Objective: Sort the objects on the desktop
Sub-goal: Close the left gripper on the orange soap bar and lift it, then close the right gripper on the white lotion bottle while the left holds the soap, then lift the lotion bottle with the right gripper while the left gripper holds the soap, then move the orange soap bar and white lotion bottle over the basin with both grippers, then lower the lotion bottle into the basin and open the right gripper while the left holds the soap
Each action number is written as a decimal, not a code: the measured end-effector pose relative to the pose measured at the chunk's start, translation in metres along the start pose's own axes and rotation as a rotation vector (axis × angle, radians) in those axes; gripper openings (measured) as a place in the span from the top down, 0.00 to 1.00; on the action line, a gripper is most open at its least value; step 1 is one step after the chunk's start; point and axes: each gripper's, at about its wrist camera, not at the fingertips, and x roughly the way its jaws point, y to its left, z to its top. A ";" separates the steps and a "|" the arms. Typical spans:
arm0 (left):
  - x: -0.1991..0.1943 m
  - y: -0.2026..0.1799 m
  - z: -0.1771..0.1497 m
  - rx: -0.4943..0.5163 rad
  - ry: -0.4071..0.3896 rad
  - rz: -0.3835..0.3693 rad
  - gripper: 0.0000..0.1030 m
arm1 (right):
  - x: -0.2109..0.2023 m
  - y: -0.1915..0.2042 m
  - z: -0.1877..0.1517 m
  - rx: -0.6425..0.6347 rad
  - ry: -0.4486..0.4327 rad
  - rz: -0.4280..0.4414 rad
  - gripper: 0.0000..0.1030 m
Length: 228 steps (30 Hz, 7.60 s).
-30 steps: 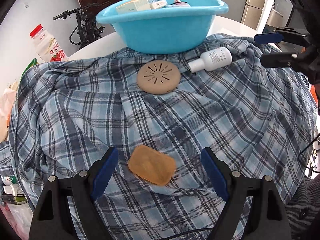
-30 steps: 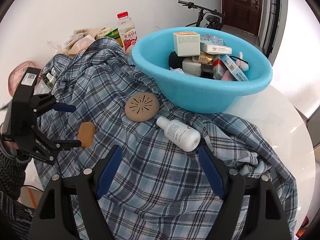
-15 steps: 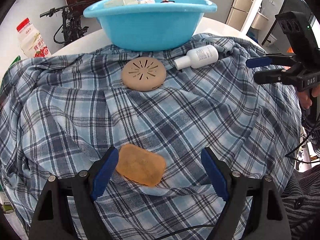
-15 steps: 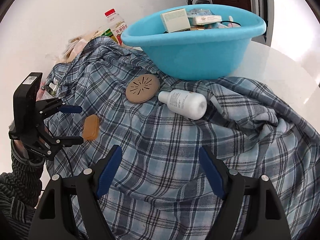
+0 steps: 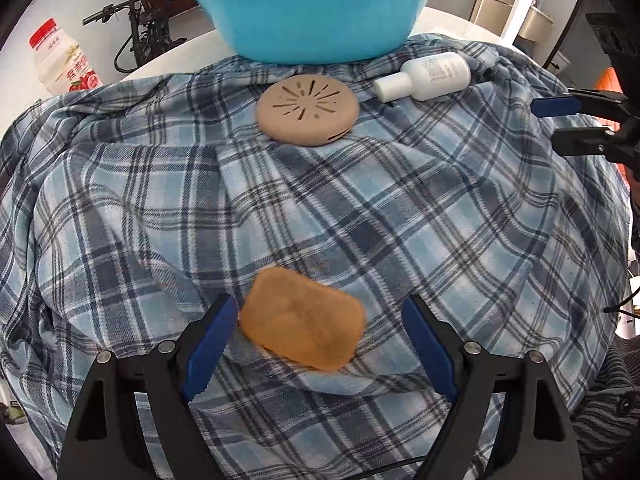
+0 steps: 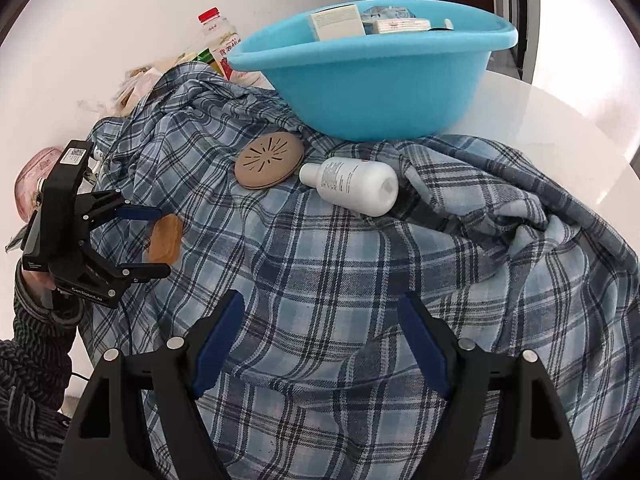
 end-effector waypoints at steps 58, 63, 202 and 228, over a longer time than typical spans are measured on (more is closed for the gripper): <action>0.005 -0.042 0.040 -0.092 -0.063 -0.017 0.35 | 0.028 0.009 0.034 -0.066 -0.114 -0.168 0.25; 0.004 -0.039 0.036 -0.085 -0.058 -0.033 0.35 | 0.040 -0.006 0.045 -0.014 -0.124 -0.117 0.25; -0.068 -0.010 0.205 -0.101 -0.316 0.095 0.35 | -0.031 -0.008 0.173 -0.141 -0.142 0.003 0.63; -0.007 0.066 0.248 -0.223 -0.188 0.034 0.35 | 0.066 -0.029 0.227 -0.168 0.182 -0.040 0.63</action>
